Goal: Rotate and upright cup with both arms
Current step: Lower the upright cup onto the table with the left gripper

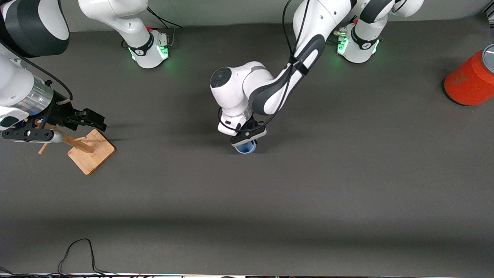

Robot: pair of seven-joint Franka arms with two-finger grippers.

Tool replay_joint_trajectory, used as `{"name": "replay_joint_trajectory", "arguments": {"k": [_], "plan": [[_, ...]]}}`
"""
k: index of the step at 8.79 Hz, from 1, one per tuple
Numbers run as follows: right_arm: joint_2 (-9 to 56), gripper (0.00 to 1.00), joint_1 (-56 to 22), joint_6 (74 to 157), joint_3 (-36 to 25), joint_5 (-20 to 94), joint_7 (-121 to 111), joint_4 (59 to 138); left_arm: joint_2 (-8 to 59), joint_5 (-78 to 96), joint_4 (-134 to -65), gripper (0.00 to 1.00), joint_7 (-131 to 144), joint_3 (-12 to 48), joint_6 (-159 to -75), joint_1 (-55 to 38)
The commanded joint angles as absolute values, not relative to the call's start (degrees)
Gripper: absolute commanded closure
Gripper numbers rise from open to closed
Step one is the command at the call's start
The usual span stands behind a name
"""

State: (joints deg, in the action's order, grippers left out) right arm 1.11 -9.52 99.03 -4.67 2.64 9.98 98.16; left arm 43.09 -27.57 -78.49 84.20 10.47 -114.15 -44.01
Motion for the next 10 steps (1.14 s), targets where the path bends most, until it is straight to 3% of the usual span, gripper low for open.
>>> {"name": "replay_joint_trajectory", "arguments": {"k": [1,4,5,6,7,10], "plan": [[1.9,0.0,-9.1,99.1,-4.6,3.3,8.8,96.7,42.5,-29.1,-80.4,1.0,89.4,9.9,-116.2,-45.9],[1.9,0.0,-9.1,99.1,-4.9,3.3,8.7,96.5,42.7,-28.9,-80.5,1.0,89.9,9.9,-118.4,-45.6],[1.8,0.0,-9.1,99.1,-4.9,3.3,8.7,96.7,42.6,-28.9,-80.5,0.66,89.7,9.9,-118.3,-45.4],[1.6,0.0,-9.3,99.1,-4.9,3.3,8.7,97.0,42.7,-29.1,-80.5,0.11,89.5,9.8,-118.2,-45.4],[1.0,0.0,-9.4,99.1,-5.0,3.3,8.6,97.2,42.7,-29.1,-80.4,0.0,89.0,9.8,-118.2,-45.4],[1.0,0.0,-9.7,98.4,-4.9,3.2,8.6,96.6,39.9,-28.0,-79.0,0.0,83.3,10.0,-116.6,-42.7]]}}
